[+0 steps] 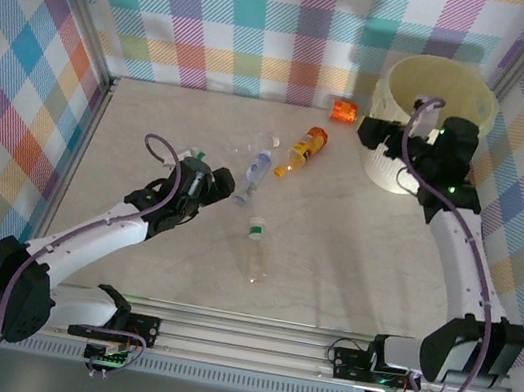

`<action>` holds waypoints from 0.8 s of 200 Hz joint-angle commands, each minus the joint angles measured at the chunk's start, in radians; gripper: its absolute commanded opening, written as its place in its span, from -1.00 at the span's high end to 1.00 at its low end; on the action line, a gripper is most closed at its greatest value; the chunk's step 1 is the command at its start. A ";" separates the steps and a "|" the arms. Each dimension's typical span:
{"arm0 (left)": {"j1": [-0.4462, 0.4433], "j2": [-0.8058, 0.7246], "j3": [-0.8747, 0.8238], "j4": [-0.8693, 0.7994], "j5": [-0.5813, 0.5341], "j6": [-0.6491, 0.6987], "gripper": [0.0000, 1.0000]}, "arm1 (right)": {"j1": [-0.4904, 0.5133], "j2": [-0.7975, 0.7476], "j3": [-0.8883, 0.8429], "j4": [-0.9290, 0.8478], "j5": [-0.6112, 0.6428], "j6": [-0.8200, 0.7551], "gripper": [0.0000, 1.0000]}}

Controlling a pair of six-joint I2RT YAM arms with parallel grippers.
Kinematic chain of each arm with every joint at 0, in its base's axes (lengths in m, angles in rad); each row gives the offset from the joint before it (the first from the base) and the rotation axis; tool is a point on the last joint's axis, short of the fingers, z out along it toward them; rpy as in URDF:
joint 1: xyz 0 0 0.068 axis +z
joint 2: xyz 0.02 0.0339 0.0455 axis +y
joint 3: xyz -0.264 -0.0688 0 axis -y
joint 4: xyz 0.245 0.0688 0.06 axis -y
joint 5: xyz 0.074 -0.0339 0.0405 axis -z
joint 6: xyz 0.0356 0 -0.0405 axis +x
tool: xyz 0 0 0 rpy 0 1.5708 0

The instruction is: Put the plastic bottles in the bin

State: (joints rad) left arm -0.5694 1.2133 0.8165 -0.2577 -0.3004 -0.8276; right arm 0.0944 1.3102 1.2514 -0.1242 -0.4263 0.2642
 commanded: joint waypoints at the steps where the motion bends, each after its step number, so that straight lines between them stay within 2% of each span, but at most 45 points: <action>1: -0.005 0.049 0.069 -0.202 -0.123 -0.068 -1.00 | 0.063 -0.051 -0.069 -0.014 -0.045 0.005 -0.99; 35: 0.030 0.121 0.123 -0.229 -0.140 -0.087 -1.00 | 0.139 -0.086 -0.183 0.031 -0.046 0.007 -0.99; 99: 0.198 0.291 0.234 -0.156 -0.011 -0.105 -1.00 | 0.165 -0.084 -0.203 0.061 -0.041 0.004 -0.99; 133: 0.275 0.458 0.379 -0.170 0.072 -0.138 -1.00 | 0.165 -0.101 -0.210 0.049 -0.027 -0.006 -0.99; 160: 0.283 0.607 0.535 -0.218 0.140 -0.160 -1.00 | 0.164 -0.121 -0.214 0.021 -0.005 -0.022 -0.99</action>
State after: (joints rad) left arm -0.2958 1.7195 1.2366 -0.4240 -0.2451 -0.9535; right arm 0.2523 1.2316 1.0412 -0.0986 -0.4469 0.2722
